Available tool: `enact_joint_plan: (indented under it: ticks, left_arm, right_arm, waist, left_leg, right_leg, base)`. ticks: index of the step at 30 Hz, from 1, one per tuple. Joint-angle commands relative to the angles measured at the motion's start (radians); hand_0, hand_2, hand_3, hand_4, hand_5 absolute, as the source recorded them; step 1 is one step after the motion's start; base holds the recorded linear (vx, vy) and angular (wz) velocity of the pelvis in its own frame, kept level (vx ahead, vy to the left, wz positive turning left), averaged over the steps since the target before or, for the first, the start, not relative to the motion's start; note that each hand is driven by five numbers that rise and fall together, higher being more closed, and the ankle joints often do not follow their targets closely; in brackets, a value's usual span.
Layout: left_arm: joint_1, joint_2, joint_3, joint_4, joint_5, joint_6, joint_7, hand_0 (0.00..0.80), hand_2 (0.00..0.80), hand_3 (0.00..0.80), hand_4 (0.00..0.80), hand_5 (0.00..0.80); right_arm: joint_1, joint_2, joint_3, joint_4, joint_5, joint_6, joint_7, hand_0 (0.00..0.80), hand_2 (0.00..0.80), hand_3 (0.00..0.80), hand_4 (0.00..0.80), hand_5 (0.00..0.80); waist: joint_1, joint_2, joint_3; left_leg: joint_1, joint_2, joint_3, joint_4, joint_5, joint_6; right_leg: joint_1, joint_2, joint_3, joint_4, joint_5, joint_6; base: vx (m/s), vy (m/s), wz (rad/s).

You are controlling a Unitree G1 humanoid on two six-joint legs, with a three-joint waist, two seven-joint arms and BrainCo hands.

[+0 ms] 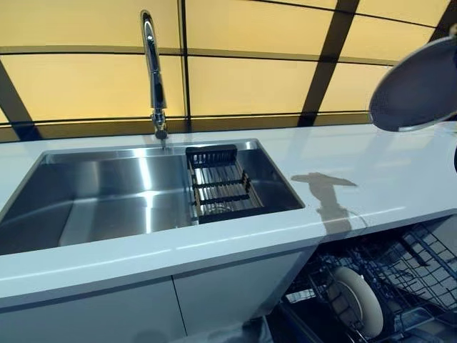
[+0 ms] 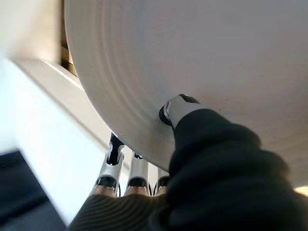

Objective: Take plates into dishwasher

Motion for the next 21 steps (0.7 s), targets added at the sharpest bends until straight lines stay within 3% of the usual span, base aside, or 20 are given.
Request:
enact_joint_plan:
  ticks: [1,6,10,14,21]
  left_arm:
    - [-0.009,0.028,-0.003,0.052,0.062,0.006,-0.01,0.0,0.0,0.0,0.0,0.0]
    - [-0.013,0.031,0.001,0.058,0.069,0.01,-0.016,0.0,0.0,0.0,0.0,0.0]
    - [-0.019,0.031,0.0,0.066,0.087,0.008,-0.021,0.0,0.0,0.0,0.0,0.0]
    - [-0.021,0.035,-0.003,0.068,0.104,0.008,-0.033,0.0,0.0,0.0,0.0,0.0]
    - [-0.025,0.026,-0.006,0.08,0.128,-0.008,-0.043,0.0,0.0,0.0,0.0,0.0]
  right_arm:
    - [0.033,-0.078,-0.057,0.08,0.028,0.062,-0.02,0.8,0.8,0.8,0.8,0.8]
    - [0.231,-0.1,-0.228,0.138,0.091,0.1,-0.035,0.8,0.8,0.8,0.8,0.8]
    - [0.479,-0.066,-0.473,0.259,0.176,0.132,-0.053,0.8,0.8,0.8,0.8,0.8]
    - [0.626,-0.003,-0.644,0.292,0.312,0.19,-0.039,0.8,0.8,0.8,0.8,0.8]
    - [0.73,0.119,-0.77,0.328,0.457,0.216,0.001,0.8,0.8,0.8,0.8,0.8]
  waist:
    - [0.0,-0.027,-0.018]
    - [-0.021,-0.022,-0.017]
    - [-0.042,-0.012,-0.01]
    - [-0.049,-0.007,-0.002]
    - [-0.052,0.0,0.007]
  left_leg:
    - [0.113,0.026,0.019,-0.002,-0.122,-0.055]
    - [0.122,0.029,0.036,-0.002,-0.126,-0.053]
    - [0.131,0.033,0.053,-0.002,-0.13,-0.052]
    - [0.139,0.037,0.063,-0.002,-0.132,-0.051]
    - [0.148,0.042,0.076,-0.002,-0.137,-0.05]
  right_leg:
    - [-0.046,-0.049,0.019,-0.004,0.114,0.118]
    - [-0.044,-0.046,0.033,-0.004,0.116,0.118]
    - [-0.043,-0.044,0.046,-0.004,0.119,0.118]
    - [-0.043,-0.043,0.055,-0.004,0.123,0.116]
    - [-0.043,-0.042,0.06,-0.004,0.126,0.112]
  base:
    - [0.021,-0.002,-0.15]
    - [0.023,-0.005,-0.17]
    - [0.01,-0.011,-0.15]
    - [0.013,-0.007,-0.09]
    - [0.015,-0.011,-0.21]
